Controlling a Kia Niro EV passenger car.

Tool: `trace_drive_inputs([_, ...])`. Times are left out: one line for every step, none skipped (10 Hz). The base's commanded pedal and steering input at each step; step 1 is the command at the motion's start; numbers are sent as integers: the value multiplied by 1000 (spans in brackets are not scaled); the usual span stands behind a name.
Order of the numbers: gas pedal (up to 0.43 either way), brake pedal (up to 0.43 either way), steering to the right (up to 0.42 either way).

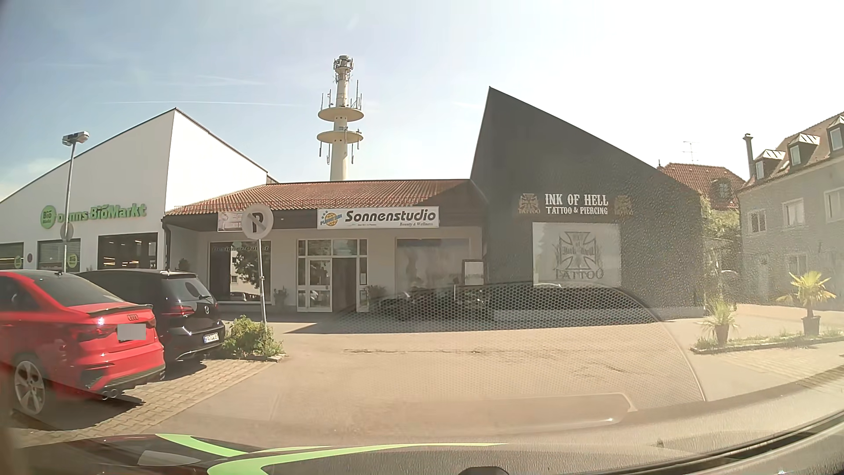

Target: Follow the waypoints while adhering to traffic rules and regulations

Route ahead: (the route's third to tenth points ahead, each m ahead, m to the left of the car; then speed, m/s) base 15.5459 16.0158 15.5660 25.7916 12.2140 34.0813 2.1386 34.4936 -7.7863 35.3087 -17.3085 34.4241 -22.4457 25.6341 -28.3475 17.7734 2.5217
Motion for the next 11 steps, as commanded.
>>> trace_drive_inputs([0, 0, 6])
trace_drive_inputs([0, 0, 6])
trace_drive_inputs([0, 0, 5])
trace_drive_inputs([0, 0, 5])
trace_drive_inputs([0, 0, 5])
trace_drive_inputs([0, 0, 5])
trace_drive_inputs([0, 0, 4])
trace_drive_inputs([20, 0, 4])
trace_drive_inputs([28, 0, 4])
trace_drive_inputs([28, 0, 4])
trace_drive_inputs([28, 0, 4])
